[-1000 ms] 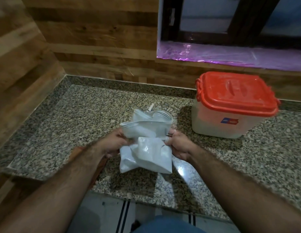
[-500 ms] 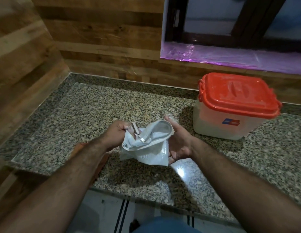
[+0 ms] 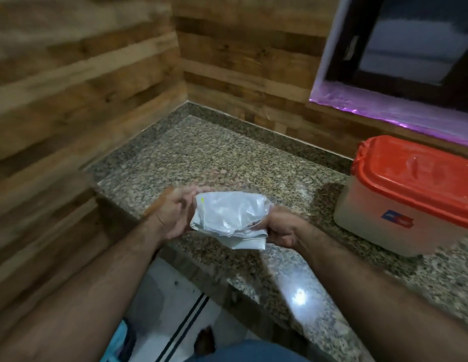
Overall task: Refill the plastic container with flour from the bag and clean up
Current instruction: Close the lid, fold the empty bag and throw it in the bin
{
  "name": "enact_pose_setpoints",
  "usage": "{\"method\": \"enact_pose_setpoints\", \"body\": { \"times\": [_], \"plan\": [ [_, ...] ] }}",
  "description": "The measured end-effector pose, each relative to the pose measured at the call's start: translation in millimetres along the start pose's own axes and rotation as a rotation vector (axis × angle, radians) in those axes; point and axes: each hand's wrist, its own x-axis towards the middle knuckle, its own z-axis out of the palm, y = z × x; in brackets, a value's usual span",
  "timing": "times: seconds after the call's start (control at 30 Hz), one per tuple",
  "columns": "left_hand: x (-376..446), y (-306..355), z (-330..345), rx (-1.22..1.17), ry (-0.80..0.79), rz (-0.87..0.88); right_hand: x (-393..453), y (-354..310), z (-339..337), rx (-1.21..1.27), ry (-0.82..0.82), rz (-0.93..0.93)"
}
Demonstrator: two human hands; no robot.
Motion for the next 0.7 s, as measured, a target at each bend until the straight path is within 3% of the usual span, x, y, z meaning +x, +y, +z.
{"method": "enact_pose_setpoints", "body": {
  "times": [0.1, 0.23, 0.43, 0.6, 0.7],
  "plan": [
    [-51.4, -24.9, -4.4, 0.120, 0.133, -0.041, 6.8, 17.2, 26.3, -0.133, -0.051, -0.009],
    [-127.1, -51.3, -13.8, 0.260, 0.268, 0.052, 18.2, 53.6, 70.6, -0.206, -0.237, -0.026],
    [-273.7, -121.4, -71.8, 0.030, 0.676, 0.060, 27.2, 119.6, 184.5, -0.377, -0.465, 0.134],
    [-357.2, -175.8, -138.2, -0.152, 0.909, 0.059, 40.9, 184.5, 277.9, -0.529, -0.491, 0.253],
    [-390.6, -205.5, -188.0, -0.255, 1.050, 0.031, 62.1, 224.8, 326.3, -0.584, -0.419, 0.292]
  ]
}}
